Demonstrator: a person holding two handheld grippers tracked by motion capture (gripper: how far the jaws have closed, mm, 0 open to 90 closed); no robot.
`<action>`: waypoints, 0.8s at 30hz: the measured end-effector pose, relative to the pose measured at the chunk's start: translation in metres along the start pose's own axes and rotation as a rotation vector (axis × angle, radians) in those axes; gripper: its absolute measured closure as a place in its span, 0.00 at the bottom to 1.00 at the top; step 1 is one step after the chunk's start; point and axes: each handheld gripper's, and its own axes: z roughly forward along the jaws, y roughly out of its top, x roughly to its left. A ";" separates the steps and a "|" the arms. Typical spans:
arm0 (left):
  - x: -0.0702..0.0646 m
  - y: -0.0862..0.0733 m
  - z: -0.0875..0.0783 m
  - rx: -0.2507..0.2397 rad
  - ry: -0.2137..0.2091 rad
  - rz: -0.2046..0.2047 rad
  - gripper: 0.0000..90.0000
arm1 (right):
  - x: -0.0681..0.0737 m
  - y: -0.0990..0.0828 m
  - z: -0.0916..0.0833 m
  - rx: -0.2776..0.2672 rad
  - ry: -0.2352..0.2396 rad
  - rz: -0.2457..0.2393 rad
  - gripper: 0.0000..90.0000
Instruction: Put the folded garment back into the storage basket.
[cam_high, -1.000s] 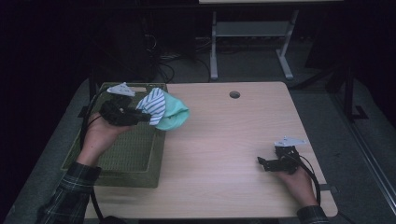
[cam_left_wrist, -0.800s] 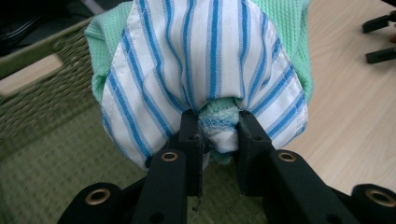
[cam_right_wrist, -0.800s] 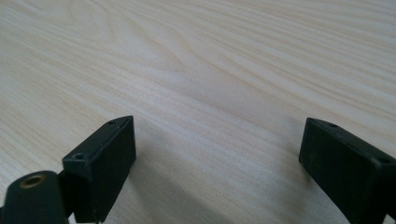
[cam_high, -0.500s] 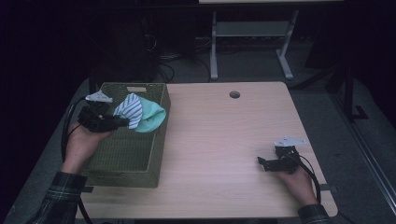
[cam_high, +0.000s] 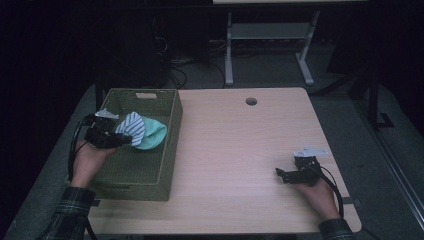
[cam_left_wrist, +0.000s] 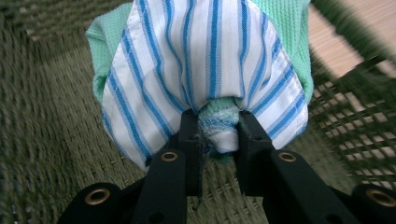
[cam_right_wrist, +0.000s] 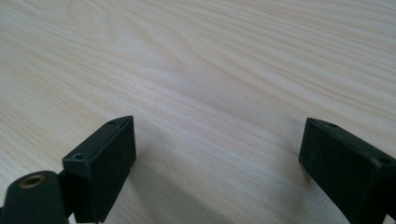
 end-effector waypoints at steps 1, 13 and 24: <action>0.001 -0.002 0.005 0.010 0.000 0.001 0.83 | 0.000 0.000 0.000 -0.001 -0.001 0.002 0.12; 0.007 -0.012 0.044 0.102 -0.005 -0.019 0.81 | 0.000 0.000 0.000 -0.001 0.000 0.003 0.12; 0.008 -0.014 0.046 0.096 -0.002 -0.026 0.59 | 0.000 0.000 0.000 -0.001 0.000 0.003 0.12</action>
